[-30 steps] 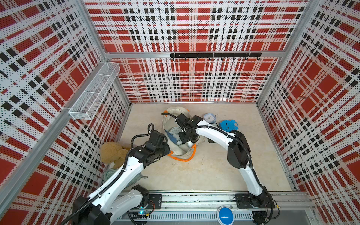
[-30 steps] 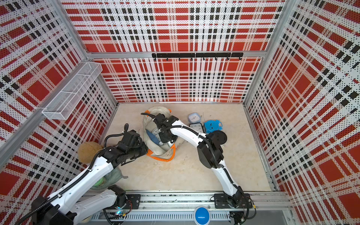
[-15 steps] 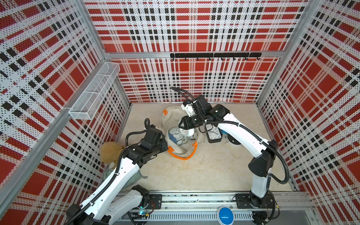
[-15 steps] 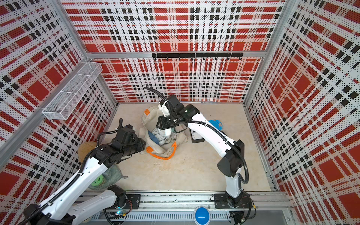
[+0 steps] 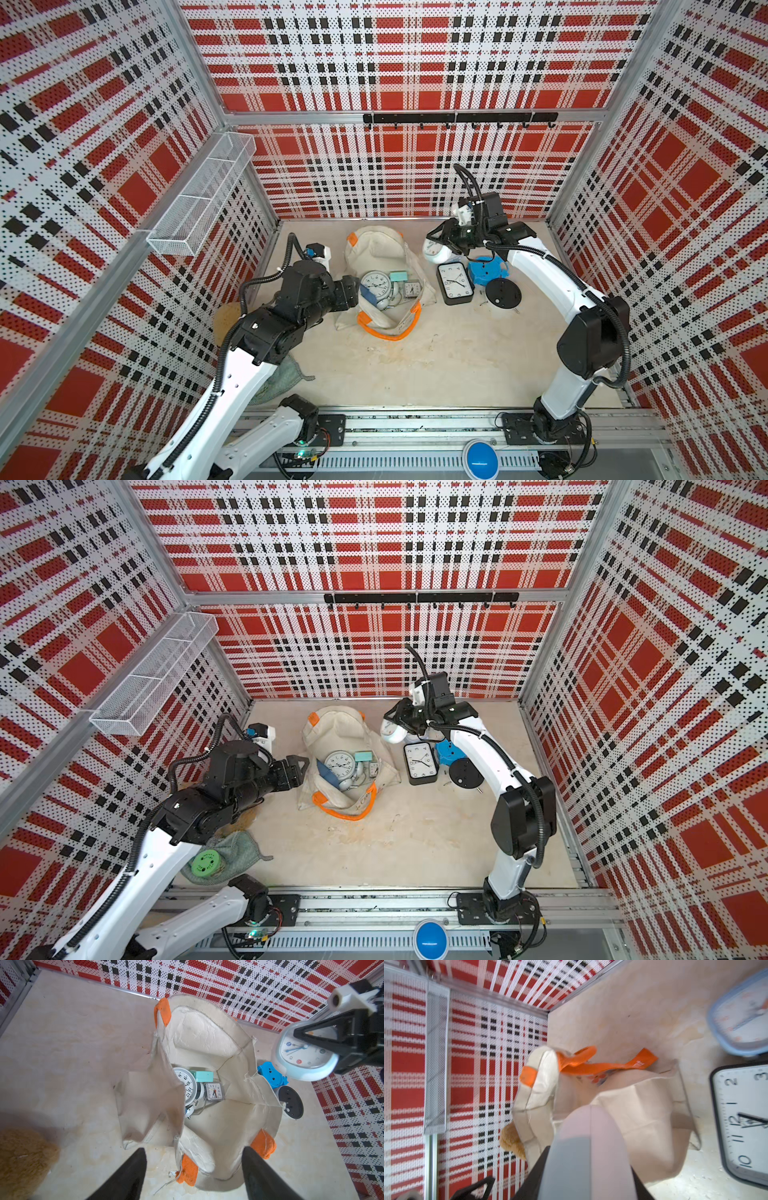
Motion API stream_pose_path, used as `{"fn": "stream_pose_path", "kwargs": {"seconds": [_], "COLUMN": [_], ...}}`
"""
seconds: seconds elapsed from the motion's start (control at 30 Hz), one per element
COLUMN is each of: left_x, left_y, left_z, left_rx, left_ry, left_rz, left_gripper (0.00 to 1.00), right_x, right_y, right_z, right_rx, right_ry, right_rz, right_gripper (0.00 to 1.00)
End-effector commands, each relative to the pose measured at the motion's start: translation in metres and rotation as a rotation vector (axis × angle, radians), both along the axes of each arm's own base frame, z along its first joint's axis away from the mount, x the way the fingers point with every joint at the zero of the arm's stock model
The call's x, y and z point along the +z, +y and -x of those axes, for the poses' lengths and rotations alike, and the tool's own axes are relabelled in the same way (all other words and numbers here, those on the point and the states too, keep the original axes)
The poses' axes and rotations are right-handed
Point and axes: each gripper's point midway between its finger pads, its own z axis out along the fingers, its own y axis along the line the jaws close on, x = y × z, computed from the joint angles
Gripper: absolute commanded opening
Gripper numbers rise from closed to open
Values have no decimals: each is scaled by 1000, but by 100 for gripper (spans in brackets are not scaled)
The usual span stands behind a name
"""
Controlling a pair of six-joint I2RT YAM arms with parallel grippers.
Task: Take the alarm clock out of the canvas bag
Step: Place the alarm at the center of the board.
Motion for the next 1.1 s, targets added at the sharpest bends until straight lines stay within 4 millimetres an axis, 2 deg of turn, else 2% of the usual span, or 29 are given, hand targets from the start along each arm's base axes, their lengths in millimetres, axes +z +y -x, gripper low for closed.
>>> {"fn": "stream_pose_path", "kwargs": {"seconds": [0.0, 0.23, 0.4, 0.67, 1.07], "left_x": [20, 27, 23, 21, 29], "left_y": [-4, -21, -28, -37, -48], "left_z": [-3, -9, -15, -20, -20], "left_rx": [-31, -86, -100, -121, -142], "left_ry": [-59, -61, -40, -16, 11], "left_rz": [-5, -10, -9, -11, 11], "left_gripper": [76, 76, 76, 76, 75], "right_x": [11, -47, -81, -126, -168], "right_y": [-1, 1, 9, 27, 35], "right_z": [-35, -87, -111, -120, -134], "right_rx": [-103, -212, -259, -255, -254], "right_ry": [-66, -4, 21, 30, 40], "right_rz": [-70, -14, 22, 139, 221], "right_gripper": [31, 30, 30, 30, 31]}}
